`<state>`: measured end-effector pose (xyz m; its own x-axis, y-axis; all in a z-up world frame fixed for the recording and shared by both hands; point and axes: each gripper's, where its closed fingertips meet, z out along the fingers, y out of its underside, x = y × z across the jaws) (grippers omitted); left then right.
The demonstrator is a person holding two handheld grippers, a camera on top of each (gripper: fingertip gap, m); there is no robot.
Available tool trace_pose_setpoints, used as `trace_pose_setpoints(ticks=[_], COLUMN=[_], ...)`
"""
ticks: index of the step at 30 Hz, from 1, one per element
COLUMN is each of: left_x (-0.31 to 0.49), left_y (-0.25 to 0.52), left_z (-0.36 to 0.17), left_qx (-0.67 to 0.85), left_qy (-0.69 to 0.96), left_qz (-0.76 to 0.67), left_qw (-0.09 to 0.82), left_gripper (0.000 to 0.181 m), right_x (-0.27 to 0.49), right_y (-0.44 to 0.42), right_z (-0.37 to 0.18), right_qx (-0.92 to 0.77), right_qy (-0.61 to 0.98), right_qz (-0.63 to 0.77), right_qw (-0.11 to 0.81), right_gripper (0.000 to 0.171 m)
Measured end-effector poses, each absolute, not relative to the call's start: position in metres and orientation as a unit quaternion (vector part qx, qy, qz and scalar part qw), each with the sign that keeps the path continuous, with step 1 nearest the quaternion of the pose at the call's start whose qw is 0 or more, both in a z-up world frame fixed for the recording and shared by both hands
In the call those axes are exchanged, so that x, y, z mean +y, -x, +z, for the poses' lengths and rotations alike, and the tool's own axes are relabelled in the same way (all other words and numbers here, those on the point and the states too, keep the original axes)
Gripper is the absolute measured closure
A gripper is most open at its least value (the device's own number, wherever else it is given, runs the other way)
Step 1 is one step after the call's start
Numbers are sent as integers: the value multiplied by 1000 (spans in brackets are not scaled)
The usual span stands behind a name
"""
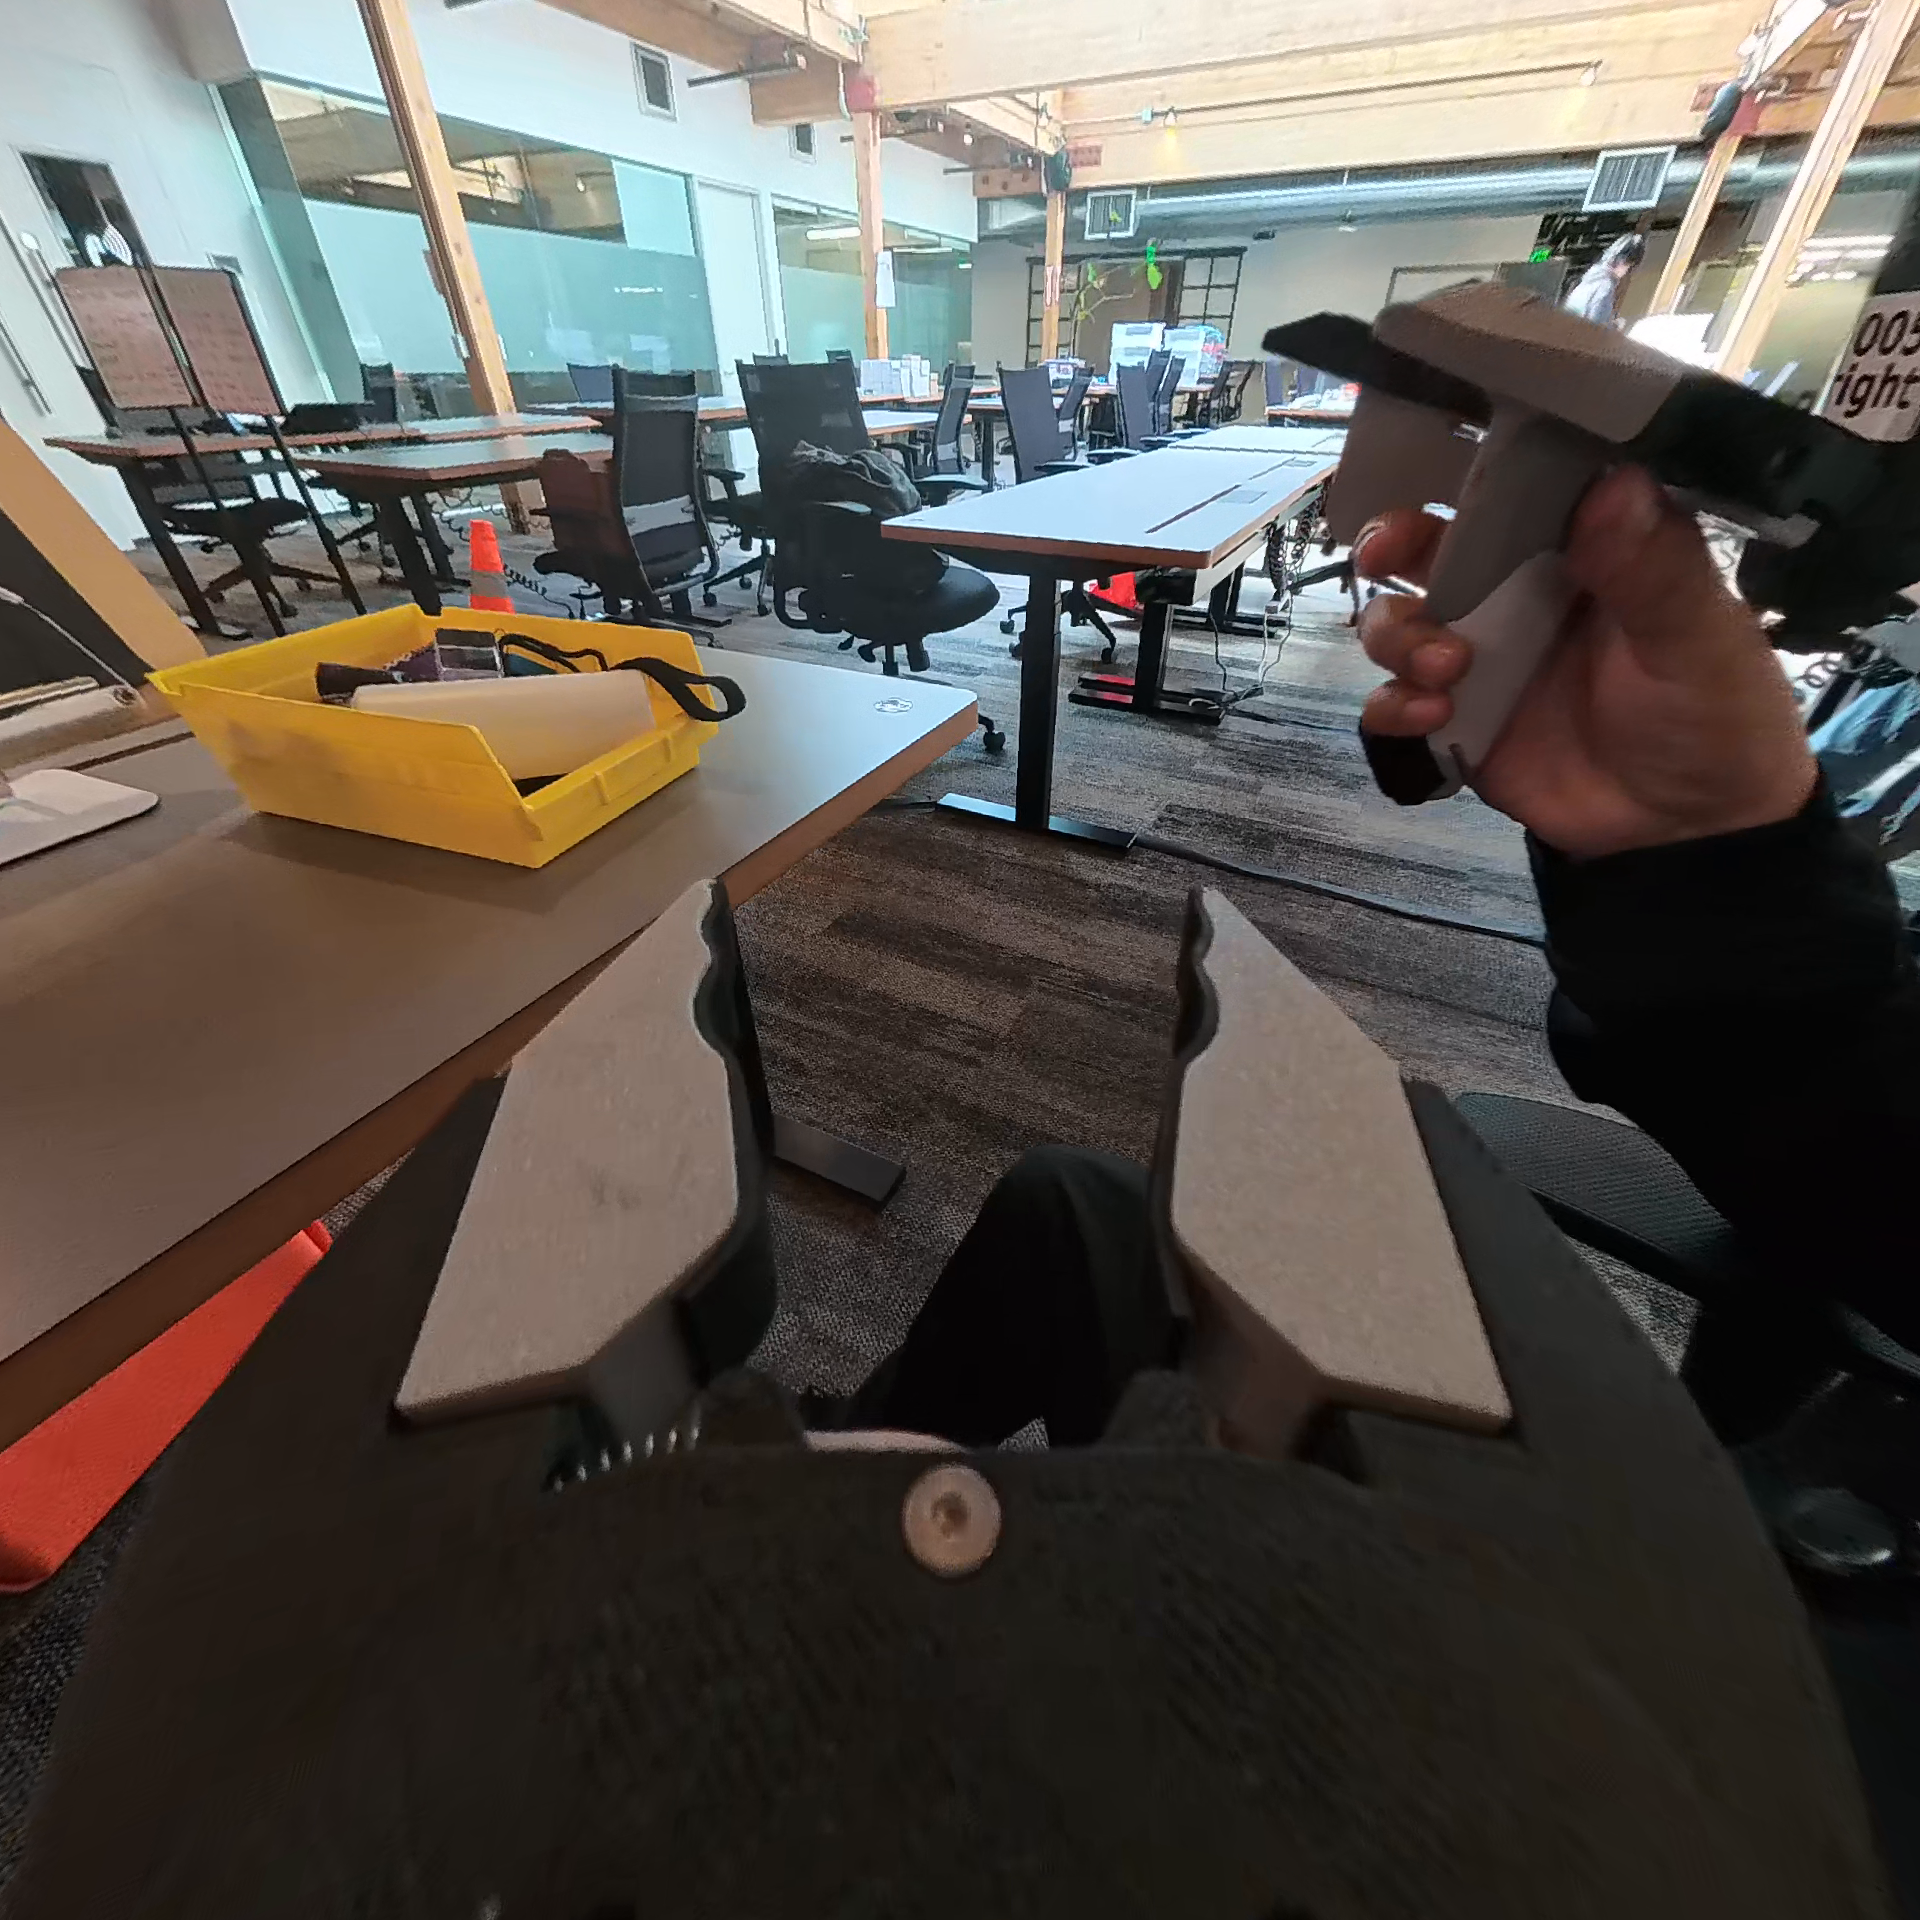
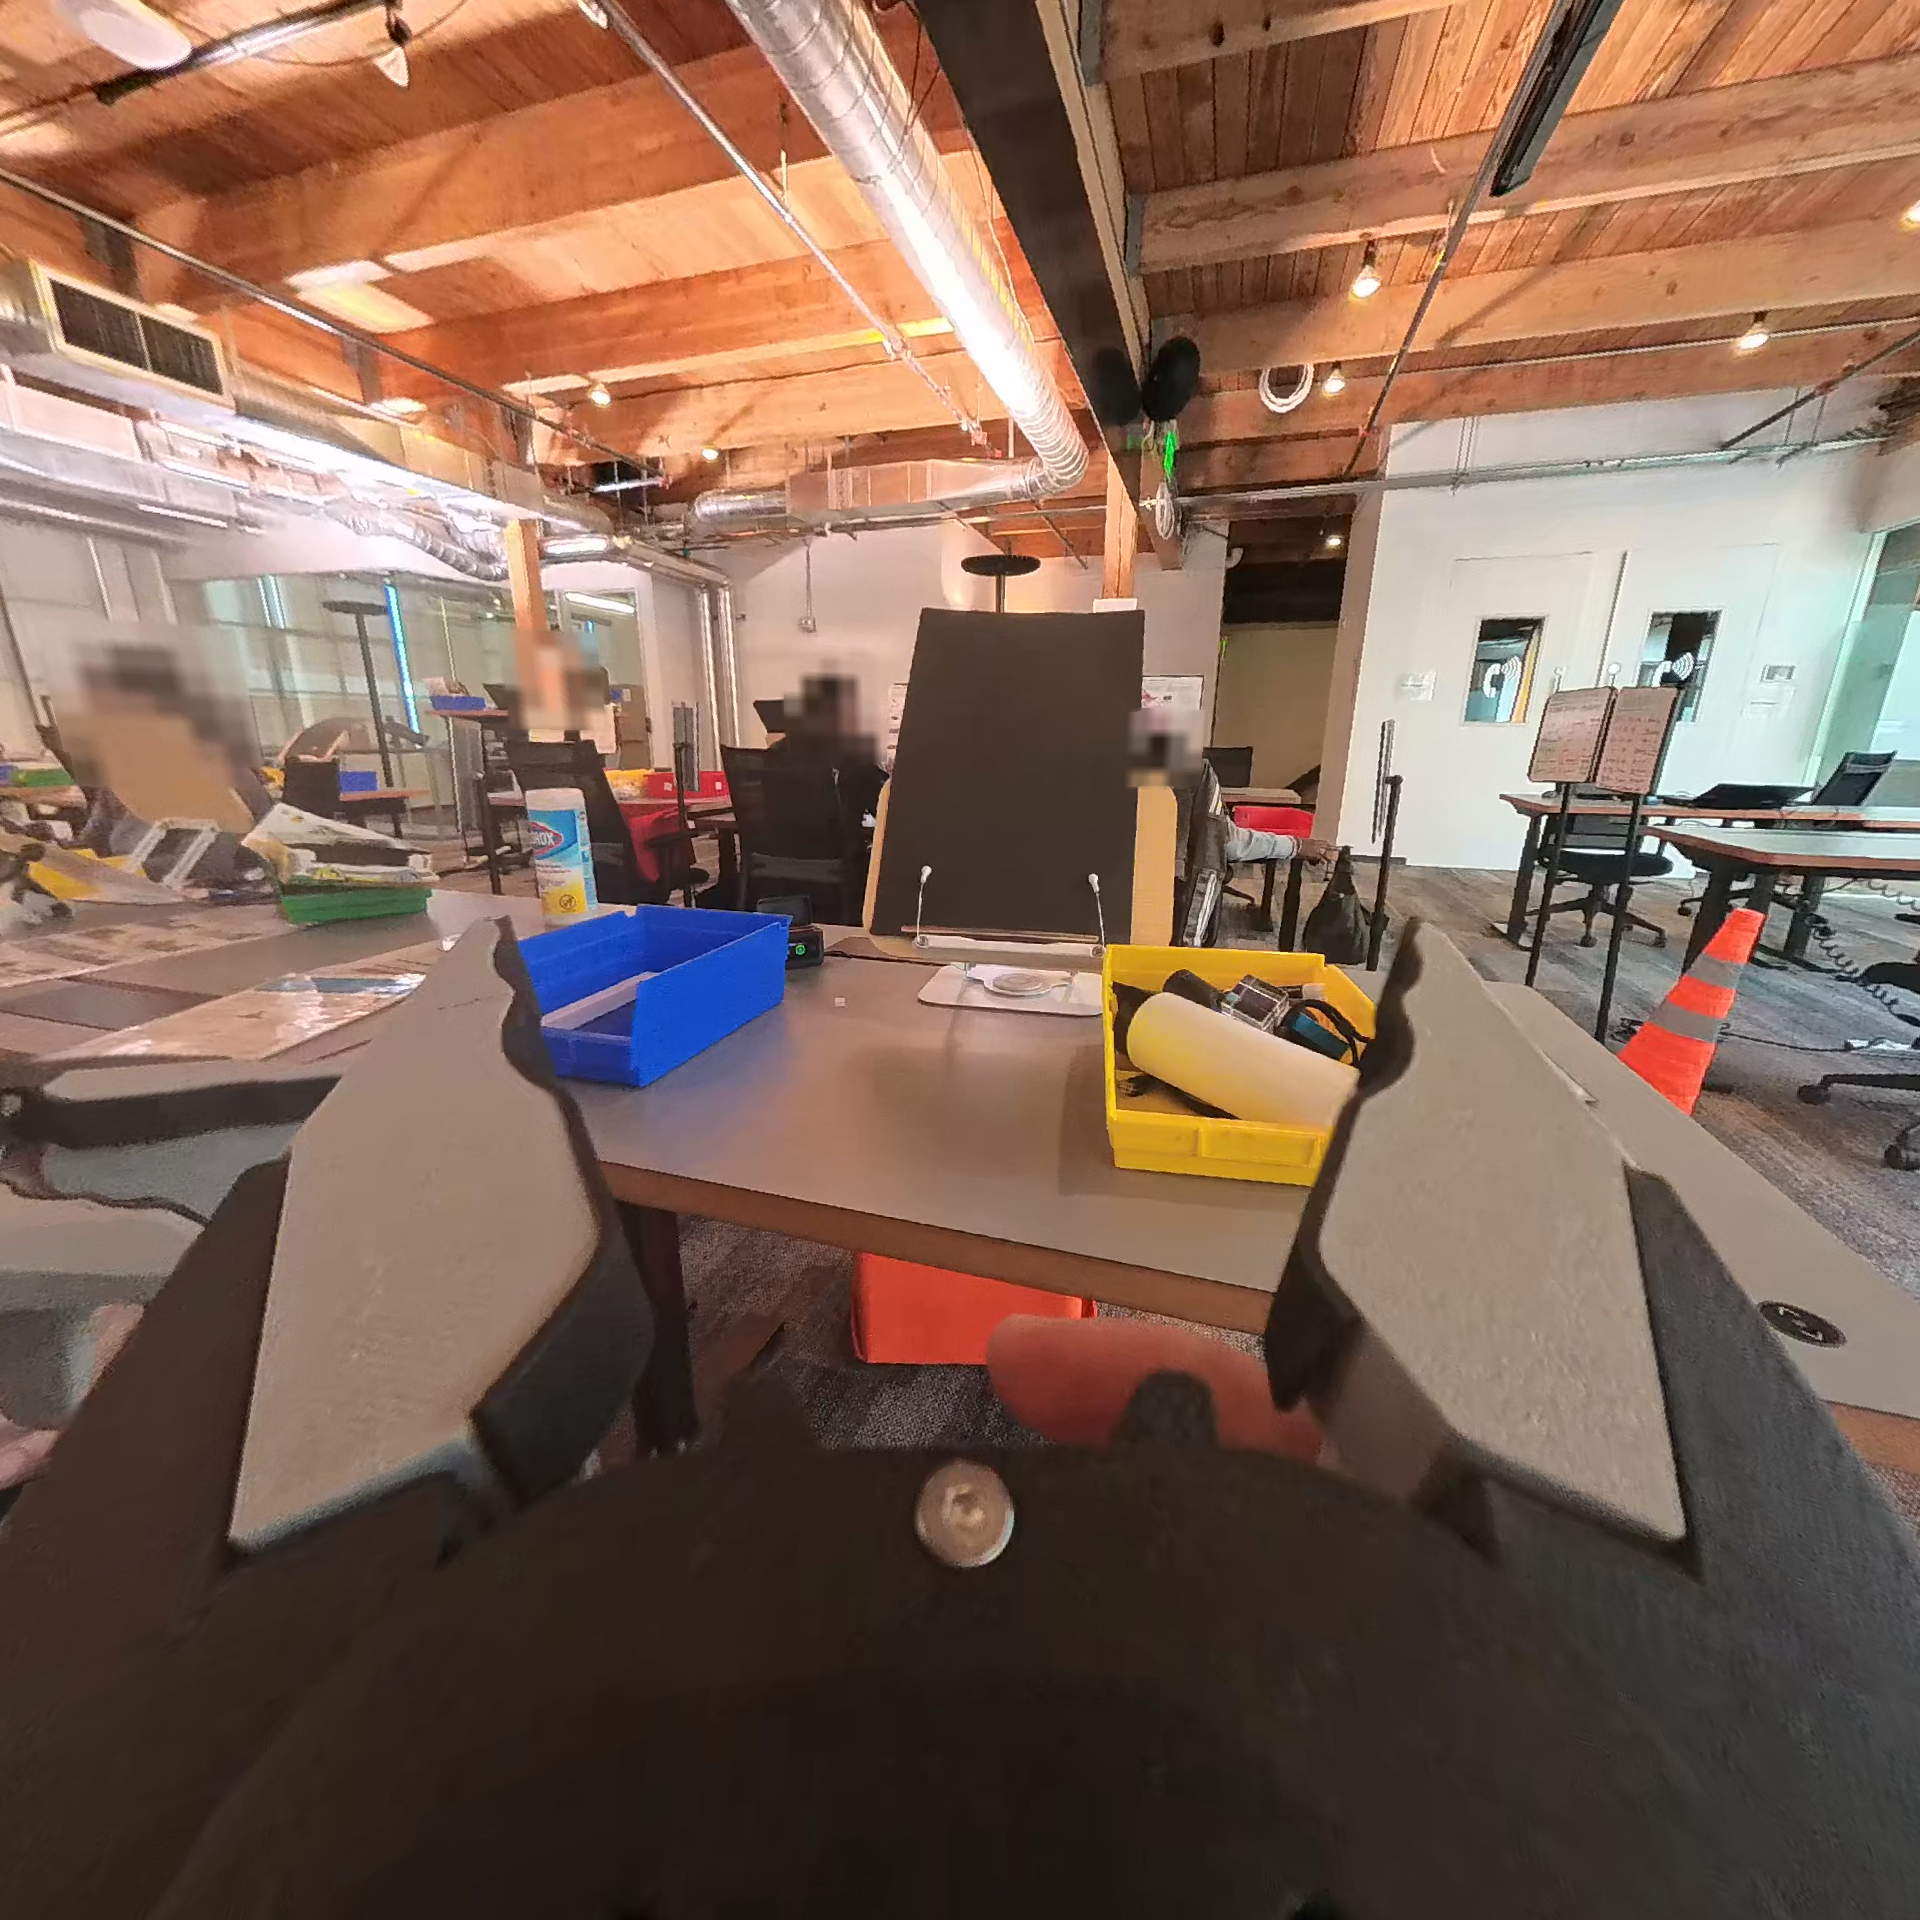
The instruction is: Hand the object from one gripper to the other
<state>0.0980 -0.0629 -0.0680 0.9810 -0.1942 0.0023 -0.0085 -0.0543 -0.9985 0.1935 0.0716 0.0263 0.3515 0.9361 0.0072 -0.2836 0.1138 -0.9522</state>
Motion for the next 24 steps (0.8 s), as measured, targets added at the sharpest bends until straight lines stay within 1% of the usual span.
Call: trace_pose_setpoints(ticks=[4,7,9,14,17,19,20,21,22,23,24], left_x=[-57,-57,-58,-61,-59,-54,-49,-45,-40,-32,-21], left_y=[-96,-93,-91,-87,-82,-82,-78,-78,-83,-87,-80], left_z=[-76,-78,-76,-73,-64,-45,-35,-29,-27,-31,-40], left_qx=[67,66,64,61,61,70,67,77,115,150,152], left_qy=[728,730,729,727,721,697,679,661,641,633,635], left_qz=[-76,-66,-64,-58,-32,-22,-15,-15,-26,-47,-58], left_qw=[678,677,679,681,690,713,731,746,758,758,755], left_gripper=[97,97,97,97,95,93,99,113,136,141,133], right_x=[69,60,53,46,45,44,45,45,46,47,48], right_y=[-198,-204,-210,-223,-226,-227,-227,-227,-226,-226,-226], right_z=[31,39,46,57,58,59,59,59,59,58,58], right_qx=[-318,-304,-296,-288,-288,-289,-290,-291,-292,-293,-293], right_qy=[478,474,468,460,459,459,458,458,459,460,461], right_qz=[474,508,523,517,513,515,515,514,513,512,511], right_qw=[667,652,648,662,665,664,665,664,664,663,663], right_gripper=[18,14,14,15,14,15,15,15,15,15,15])
